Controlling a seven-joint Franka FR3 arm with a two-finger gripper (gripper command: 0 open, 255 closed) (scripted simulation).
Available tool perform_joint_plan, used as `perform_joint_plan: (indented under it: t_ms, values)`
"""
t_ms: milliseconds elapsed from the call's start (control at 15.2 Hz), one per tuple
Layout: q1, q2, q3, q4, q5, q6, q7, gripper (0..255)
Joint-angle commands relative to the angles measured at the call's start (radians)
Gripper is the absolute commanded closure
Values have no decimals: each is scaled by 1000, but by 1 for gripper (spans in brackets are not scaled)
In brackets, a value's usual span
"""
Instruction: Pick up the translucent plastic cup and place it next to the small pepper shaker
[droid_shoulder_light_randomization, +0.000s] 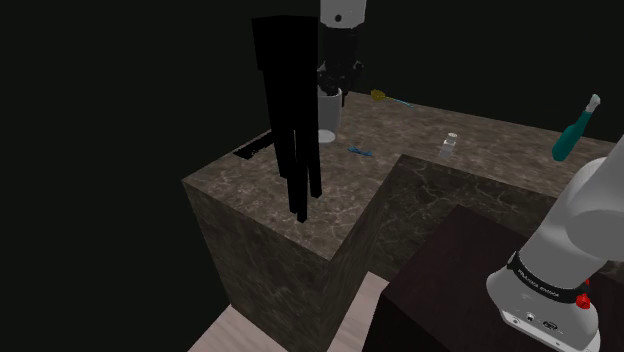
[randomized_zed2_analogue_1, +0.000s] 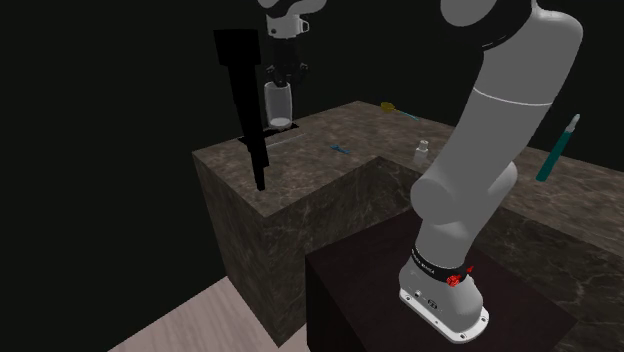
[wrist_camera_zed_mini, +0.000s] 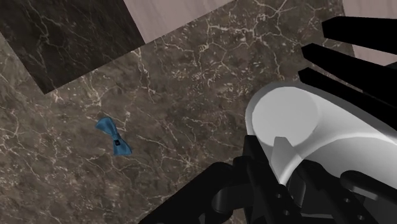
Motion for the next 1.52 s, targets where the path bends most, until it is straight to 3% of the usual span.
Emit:
perform_joint_plan:
  t_ms: [0,660,1452]
  values:
    - [-17,-59,-22,-64,15,9,-43,255]
    - [-88,-312,-171,-321,31,25,-270,255]
    - [-183,-499,-380,-476,-51,7,-543,255]
